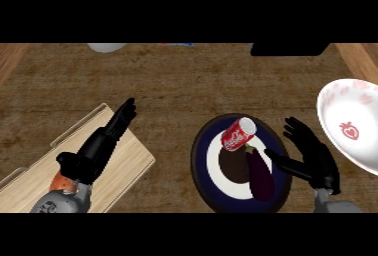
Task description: Pick the eggplant from the plate and place it in the bowl
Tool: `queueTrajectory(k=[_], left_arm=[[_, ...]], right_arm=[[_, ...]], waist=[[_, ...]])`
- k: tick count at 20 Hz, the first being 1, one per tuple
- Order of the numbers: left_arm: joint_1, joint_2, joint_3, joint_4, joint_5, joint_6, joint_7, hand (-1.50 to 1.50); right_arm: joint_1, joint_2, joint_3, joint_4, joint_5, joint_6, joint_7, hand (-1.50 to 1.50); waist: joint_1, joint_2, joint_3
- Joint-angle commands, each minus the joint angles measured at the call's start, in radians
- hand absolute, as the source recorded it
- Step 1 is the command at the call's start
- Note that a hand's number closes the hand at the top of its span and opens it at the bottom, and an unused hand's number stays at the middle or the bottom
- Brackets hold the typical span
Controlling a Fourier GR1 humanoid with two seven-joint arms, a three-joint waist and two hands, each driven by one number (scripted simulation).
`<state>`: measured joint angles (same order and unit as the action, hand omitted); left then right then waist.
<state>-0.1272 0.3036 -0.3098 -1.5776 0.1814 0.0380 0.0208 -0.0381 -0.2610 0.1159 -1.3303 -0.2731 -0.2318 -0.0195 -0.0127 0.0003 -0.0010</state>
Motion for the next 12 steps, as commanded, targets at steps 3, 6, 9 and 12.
queueTrajectory(k=[3, 6, 9, 12], left_arm=[[-0.025, -0.035, -0.038, -0.033, -0.016, 0.0, 0.047, 0.0], [-0.029, -0.033, -0.029, -0.003, -0.017, -0.017, -0.001, 0.0], [-0.027, -0.031, -0.034, 0.005, -0.017, -0.024, 0.014, 0.0], [-0.036, -0.02, -0.001, 0.014, -0.008, -0.026, 0.015, 0.0]], right_arm=[[-0.088, -0.221, 0.04, 0.073, 0.082, 0.167, 0.142, -1.5], [-0.149, -0.324, 0.128, 0.027, 0.11, 0.287, 0.339, -1.5], [-0.187, -0.376, 0.182, -0.005, 0.016, 0.52, 0.445, -1.5], [-0.227, -0.433, 0.169, -0.048, -0.11, 0.683, 0.576, -1.5]], waist=[[0.025, 0.001, 0.001], [0.036, 0.003, -0.002], [0.039, 0.002, -0.002], [0.023, -0.001, -0.002]])
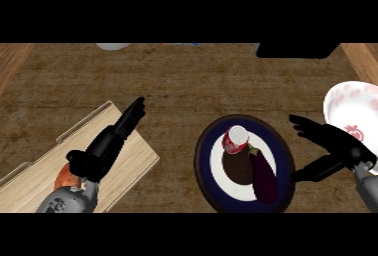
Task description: Pick the eggplant from the plate and place it in the bowl
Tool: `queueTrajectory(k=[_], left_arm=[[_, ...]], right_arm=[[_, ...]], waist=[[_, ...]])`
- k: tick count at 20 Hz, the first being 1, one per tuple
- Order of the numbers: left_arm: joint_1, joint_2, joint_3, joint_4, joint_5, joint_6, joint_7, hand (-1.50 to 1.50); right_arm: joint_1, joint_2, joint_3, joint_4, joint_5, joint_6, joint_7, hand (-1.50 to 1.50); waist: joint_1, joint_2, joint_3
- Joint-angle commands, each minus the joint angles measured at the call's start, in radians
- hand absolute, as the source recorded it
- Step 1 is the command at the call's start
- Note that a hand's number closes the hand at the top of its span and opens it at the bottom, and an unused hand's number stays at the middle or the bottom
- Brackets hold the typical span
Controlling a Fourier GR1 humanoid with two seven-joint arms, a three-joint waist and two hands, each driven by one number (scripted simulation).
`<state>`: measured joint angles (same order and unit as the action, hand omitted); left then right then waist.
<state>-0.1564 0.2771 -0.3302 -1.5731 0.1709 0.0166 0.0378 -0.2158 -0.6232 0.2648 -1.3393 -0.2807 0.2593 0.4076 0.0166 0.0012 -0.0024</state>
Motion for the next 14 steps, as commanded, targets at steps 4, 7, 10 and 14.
queueTrajectory(k=[4, 7, 10, 14], left_arm=[[-0.022, -0.015, 0.017, -0.023, -0.004, 0.002, 0.037, 0.0], [0.031, 0.005, 0.032, -0.02, 0.002, -0.04, -0.017, 0.0], [-0.027, -0.083, 0.03, 0.153, -0.074, -0.007, -0.095, 0.0], [0.056, -0.022, 0.077, -0.031, -0.031, -0.077, -0.006, 0.0]], right_arm=[[-0.16, -0.072, -0.01, 0.014, -0.232, 0.305, 0.312, -1.5], [-0.205, -0.001, 0.022, -0.005, -0.275, 0.287, 0.451, -1.5], [-0.199, 0.029, -0.001, -0.008, -0.243, 0.3, 0.471, -1.5], [-0.169, 0.084, -0.019, -0.094, -0.214, 0.254, 0.556, -1.5]], waist=[[-0.006, -0.001, 0.002], [-0.008, -0.002, 0.001], [-0.018, 0.0, 0.002], [-0.015, -0.003, 0.002]])
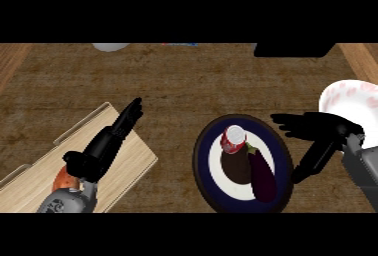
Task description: Pick the eggplant from the plate and place it in the bowl
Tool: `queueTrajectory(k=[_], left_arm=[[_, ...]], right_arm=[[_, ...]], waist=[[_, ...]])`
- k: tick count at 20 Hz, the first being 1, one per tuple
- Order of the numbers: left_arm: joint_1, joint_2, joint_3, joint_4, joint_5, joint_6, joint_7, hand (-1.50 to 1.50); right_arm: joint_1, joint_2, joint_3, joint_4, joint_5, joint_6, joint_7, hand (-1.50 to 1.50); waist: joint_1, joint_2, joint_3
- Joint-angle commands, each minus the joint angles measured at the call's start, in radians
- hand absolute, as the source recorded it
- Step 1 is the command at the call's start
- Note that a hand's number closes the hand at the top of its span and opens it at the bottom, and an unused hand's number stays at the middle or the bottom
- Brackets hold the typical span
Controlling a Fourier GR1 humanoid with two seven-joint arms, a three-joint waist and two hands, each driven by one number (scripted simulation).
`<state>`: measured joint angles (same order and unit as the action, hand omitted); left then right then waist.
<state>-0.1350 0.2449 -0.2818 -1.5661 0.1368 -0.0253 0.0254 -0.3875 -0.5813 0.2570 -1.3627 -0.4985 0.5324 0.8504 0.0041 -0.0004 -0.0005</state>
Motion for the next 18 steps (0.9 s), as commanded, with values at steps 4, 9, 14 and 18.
queueTrajectory(k=[4, 9, 14, 18], left_arm=[[0.053, -0.036, 0.007, -0.024, -0.06, -0.022, -0.011, 0.0], [0.037, 0.0, 0.072, -0.063, -0.011, -0.089, 0.044, 0.0], [-0.025, -0.058, 0.091, -0.038, -0.047, -0.06, 0.079, 0.0], [-0.036, -0.095, 0.084, 0.018, -0.095, -0.038, 0.026, 0.0]], right_arm=[[-0.023, 0.049, -0.056, -0.029, 0.046, 0.032, 0.099, -1.5], [0.062, 0.102, -0.03, -0.15, 0.189, -0.081, 0.066, -1.5], [0.113, 0.167, -0.017, -0.139, 0.35, -0.102, -0.015, -1.5], [0.158, 0.198, 0.02, -0.169, 0.471, -0.157, -0.015, -1.5]], waist=[[-0.001, 0.0, 0.0], [-0.004, -0.002, 0.0], [-0.004, 0.0, 0.001], [-0.008, 0.0, 0.0]])
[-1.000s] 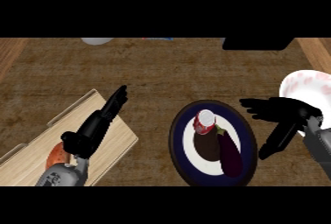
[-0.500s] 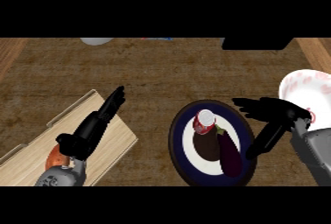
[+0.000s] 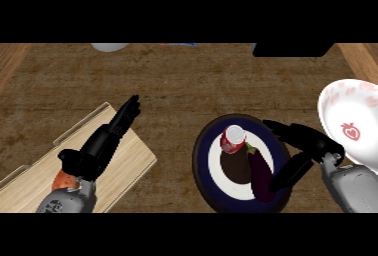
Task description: Pick the eggplant from the plate and place it in the bowl
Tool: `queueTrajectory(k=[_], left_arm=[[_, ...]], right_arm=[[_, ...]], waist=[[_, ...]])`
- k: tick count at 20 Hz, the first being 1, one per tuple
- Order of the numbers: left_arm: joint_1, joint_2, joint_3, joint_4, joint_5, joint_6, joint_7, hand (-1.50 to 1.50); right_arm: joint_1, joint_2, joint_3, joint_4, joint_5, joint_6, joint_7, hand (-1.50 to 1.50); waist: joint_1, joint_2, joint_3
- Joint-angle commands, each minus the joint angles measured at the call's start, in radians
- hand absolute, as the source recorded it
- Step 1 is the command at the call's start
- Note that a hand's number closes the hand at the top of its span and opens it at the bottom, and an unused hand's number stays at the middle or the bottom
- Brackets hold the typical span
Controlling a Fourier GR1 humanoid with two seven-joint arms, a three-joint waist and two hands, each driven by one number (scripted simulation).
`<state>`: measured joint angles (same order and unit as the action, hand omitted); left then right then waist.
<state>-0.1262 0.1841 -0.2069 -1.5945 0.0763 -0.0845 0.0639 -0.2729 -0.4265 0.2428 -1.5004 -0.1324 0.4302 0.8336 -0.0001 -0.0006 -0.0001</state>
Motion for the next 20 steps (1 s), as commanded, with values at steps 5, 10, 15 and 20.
queueTrajectory(k=[5, 10, 15, 20], left_arm=[[0.042, 0.003, 0.033, -0.034, 0.0, -0.063, 0.013, 0.0], [0.008, -0.057, 0.038, 0.003, -0.05, -0.059, 0.006, 0.0], [0.026, -0.052, 0.066, 0.007, -0.056, -0.092, -0.013, 0.0], [0.012, -0.104, 0.025, -0.003, -0.119, -0.028, 0.001, 0.0]], right_arm=[[0.062, 0.101, 0.034, 0.006, 0.187, -0.051, -0.008, -1.5], [0.058, 0.108, -0.059, 0.063, 0.182, 0.054, -0.038, -1.5], [0.066, 0.137, -0.076, 0.143, 0.245, 0.071, -0.129, -1.5], [0.134, 0.184, -0.026, 0.107, 0.312, 0.009, -0.163, -1.5]], waist=[[0.003, 0.0, 0.0], [0.002, 0.0, 0.0], [0.002, 0.001, 0.0], [-0.001, 0.0, 0.0]])
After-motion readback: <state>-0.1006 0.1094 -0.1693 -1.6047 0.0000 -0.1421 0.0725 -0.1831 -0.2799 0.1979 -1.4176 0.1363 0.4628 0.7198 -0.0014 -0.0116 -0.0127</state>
